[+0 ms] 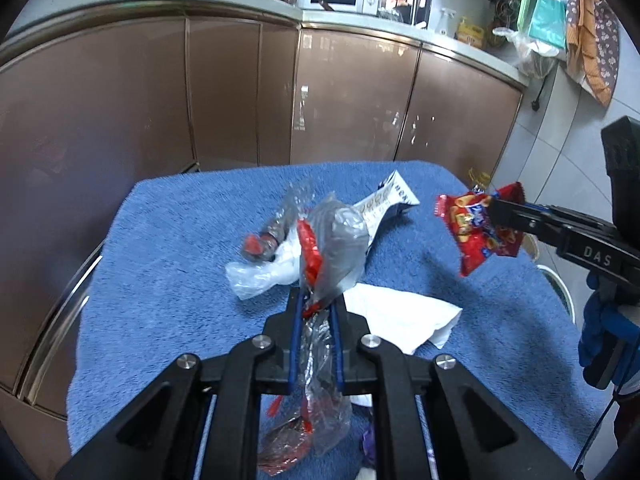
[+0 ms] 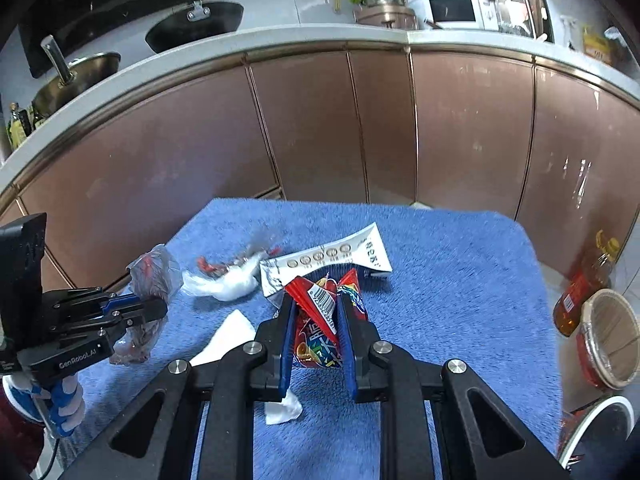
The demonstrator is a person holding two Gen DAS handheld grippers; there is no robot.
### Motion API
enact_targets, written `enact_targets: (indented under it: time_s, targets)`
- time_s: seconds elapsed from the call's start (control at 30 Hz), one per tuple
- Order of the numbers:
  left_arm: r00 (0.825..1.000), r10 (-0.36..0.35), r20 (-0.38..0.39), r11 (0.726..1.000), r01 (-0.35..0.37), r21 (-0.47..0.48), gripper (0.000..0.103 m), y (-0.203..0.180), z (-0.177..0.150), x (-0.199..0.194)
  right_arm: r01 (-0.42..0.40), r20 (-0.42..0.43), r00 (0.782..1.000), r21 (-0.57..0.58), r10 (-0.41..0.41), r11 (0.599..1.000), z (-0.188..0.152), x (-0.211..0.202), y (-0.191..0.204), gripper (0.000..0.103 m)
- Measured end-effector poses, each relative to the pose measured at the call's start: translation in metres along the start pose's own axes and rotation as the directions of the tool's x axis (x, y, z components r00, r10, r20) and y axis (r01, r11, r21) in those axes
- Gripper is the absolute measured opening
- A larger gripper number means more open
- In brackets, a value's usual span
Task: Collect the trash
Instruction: 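Carry the red snack bag with the right tool over the white bin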
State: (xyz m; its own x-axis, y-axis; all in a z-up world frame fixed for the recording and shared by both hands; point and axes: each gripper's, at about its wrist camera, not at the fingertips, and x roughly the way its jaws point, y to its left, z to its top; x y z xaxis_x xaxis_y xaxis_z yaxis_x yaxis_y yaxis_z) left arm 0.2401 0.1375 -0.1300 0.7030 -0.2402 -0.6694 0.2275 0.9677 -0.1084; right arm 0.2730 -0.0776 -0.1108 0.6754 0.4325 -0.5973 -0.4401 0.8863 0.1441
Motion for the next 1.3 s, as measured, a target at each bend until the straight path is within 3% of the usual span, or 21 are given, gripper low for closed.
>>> enact_targets:
  time_s: [0.33, 0.6, 0.93, 1.3]
  targets:
    - [0.996, -0.009, 0.085, 1.000, 0.010, -0.003, 0.011, -0.017, 0.000, -0.054, 0.037, 0.087, 0.996, -0.004, -0.036, 0.999, -0.001, -0.074, 0.011, 0.019]
    - [0.991, -0.025, 0.130, 0.998, 0.019, 0.053, 0.011, -0.049, -0.004, -0.083, 0.087, 0.134, 0.987, 0.017, -0.088, 0.996, -0.013, -0.121, 0.011, 0.019]
    - [0.984, -0.080, 0.158, 0.986, 0.055, 0.157, 0.011, -0.109, -0.007, -0.105, 0.122, 0.177, 0.975, 0.080, -0.135, 0.989, -0.032, -0.162, -0.003, 0.019]
    - [0.979, -0.153, 0.132, 0.954, 0.111, 0.279, 0.011, -0.192, -0.002, -0.098, 0.180, 0.207, 0.954, 0.194, -0.219, 0.964, -0.064, -0.207, -0.055, 0.019]
